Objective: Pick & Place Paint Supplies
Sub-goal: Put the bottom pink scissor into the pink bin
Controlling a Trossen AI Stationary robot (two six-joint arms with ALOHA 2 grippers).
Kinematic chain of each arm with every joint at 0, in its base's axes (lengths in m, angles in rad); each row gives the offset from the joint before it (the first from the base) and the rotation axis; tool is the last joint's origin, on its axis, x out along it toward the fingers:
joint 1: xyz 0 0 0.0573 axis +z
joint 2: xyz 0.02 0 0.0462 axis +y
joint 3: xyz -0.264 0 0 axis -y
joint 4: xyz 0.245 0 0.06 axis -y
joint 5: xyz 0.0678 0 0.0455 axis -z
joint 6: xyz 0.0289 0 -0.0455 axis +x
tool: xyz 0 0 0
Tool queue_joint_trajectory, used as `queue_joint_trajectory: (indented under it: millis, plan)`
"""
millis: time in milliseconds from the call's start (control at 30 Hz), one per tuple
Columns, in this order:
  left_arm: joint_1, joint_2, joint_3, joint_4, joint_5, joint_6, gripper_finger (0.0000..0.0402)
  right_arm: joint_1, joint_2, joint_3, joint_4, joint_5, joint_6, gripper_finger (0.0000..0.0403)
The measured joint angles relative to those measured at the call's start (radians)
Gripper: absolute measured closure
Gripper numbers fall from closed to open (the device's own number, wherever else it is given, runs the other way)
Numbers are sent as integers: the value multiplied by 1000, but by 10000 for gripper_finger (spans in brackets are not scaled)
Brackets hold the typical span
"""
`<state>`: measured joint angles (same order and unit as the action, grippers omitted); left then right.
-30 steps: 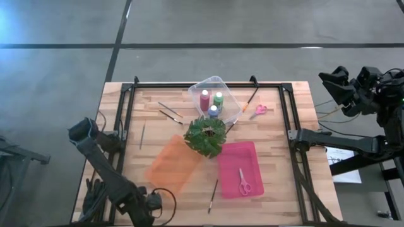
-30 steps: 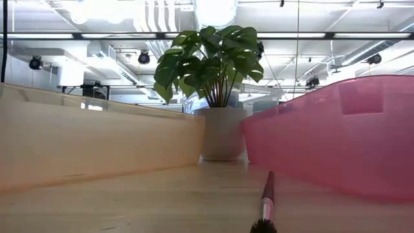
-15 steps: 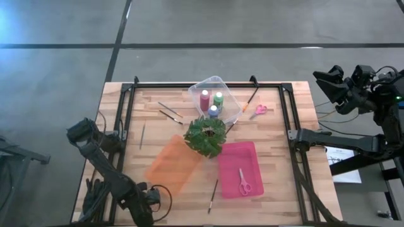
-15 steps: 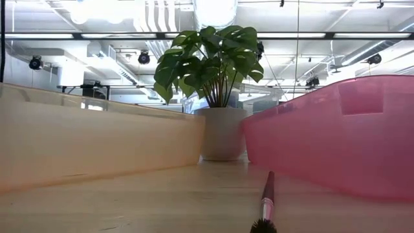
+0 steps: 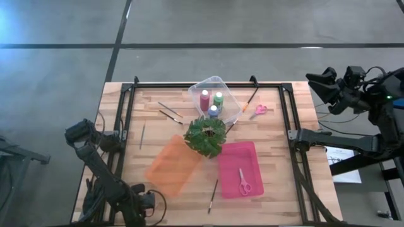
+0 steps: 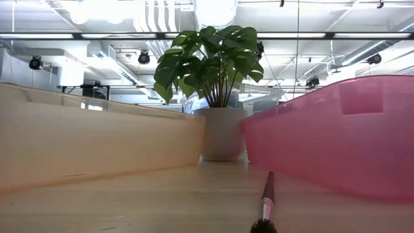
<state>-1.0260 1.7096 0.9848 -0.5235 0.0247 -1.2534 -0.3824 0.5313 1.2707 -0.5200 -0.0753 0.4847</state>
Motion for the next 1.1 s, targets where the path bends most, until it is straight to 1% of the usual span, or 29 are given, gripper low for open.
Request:
queue_joint_trajectory:
  millis: [200, 300, 400, 533, 633, 933, 1100]
  plan:
    - [2, 0, -29, 3, 1, 60, 280, 0, 0, -27, 0, -1, 30, 200]
    - [5, 0, -36, 10, 0, 113, 285, 0, 0, -29, 1, -3, 33, 200]
    - [7, 0, -37, 24, 1, 151, 301, 0, 0, -30, 10, -2, 39, 200]
    - [7, 0, -24, 42, 1, 154, 330, 0, -1, -24, 13, -2, 44, 200]
    - [7, 0, 0, 45, 1, 146, 343, 0, -2, -20, 14, -2, 45, 200]
    - [11, 0, 10, 40, -43, 158, 345, 0, -4, -21, 12, -2, 34, 200]
    - [11, 2, 7, 33, -47, 189, 342, 0, -8, -21, 10, -2, 35, 200]
